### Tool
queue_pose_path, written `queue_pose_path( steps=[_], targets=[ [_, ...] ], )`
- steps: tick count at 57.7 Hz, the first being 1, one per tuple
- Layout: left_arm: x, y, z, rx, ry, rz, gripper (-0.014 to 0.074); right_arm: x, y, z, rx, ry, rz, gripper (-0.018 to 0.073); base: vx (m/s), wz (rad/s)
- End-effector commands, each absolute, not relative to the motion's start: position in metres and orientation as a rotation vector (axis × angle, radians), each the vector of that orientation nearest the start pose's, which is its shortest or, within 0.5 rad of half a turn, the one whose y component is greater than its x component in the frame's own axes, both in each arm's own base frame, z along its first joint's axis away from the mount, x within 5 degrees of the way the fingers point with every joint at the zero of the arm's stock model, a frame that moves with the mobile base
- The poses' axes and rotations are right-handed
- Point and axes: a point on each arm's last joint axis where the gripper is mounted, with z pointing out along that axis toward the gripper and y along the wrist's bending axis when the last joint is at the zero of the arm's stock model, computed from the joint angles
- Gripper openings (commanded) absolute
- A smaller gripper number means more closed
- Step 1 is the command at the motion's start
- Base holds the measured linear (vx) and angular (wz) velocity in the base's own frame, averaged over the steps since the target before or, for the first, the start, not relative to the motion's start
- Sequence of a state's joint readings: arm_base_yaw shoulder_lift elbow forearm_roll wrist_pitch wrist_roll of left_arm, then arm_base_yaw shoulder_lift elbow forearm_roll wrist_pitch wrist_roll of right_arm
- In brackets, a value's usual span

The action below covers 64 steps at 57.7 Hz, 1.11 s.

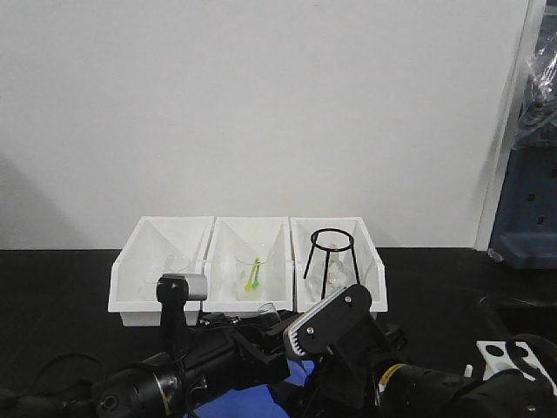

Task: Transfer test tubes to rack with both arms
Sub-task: 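Bring the right gripper to the tube held by the left gripper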

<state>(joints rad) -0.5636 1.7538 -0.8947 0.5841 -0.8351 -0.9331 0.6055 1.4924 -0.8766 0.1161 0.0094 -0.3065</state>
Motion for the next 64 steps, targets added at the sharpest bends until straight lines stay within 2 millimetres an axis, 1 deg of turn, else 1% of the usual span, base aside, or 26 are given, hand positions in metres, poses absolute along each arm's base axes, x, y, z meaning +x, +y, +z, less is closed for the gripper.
queue_pose_path(
  steps=[1,15,22,27,34,45,58,61,64],
  targets=[
    [0.288,-0.228,0.266,0.369,1.525,-1.230,-0.0005,0.270,0.186,0.281,-0.762,1.796,0.257,0.0459,0.00,0.00],
    [0.288,-0.228,0.267,0.370,1.512,-1.245,-0.0005,0.274,0.186,0.277,-0.738,1.807,0.265,0.0459,0.00,0.00],
    [0.286,-0.229,0.266,0.402,1.514,-1.242,-0.0005,0.279,0.179,0.277,-0.661,1.837,0.279,0.0459,0.00,0.00],
    [0.285,-0.230,0.266,0.420,1.516,-1.245,-0.0005,0.282,0.173,0.278,-0.639,1.842,0.270,0.0459,0.00,0.00],
    [0.285,-0.230,0.266,0.386,1.533,-1.280,-0.0005,0.284,0.175,0.283,-0.645,1.835,0.270,0.0459,0.00,0.00],
    [0.285,-0.230,0.266,0.385,1.528,-1.285,-0.0005,0.287,0.178,0.293,-0.670,1.834,0.266,0.0459,0.00,0.00],
    [0.284,-0.230,0.267,0.396,1.512,-1.295,-0.0005,0.285,0.178,0.290,-0.695,1.871,0.261,0.0452,0.00,0.00],
    [0.284,-0.230,0.267,0.396,1.512,-1.295,-0.0005,0.285,0.178,0.290,-0.695,1.871,0.261,0.0435,0.00,0.00],
    [0.284,-0.230,0.267,0.396,1.512,-1.295,-0.0005,0.285,0.178,0.289,-0.701,1.885,0.261,0.0401,0.00,0.00]
  ],
)
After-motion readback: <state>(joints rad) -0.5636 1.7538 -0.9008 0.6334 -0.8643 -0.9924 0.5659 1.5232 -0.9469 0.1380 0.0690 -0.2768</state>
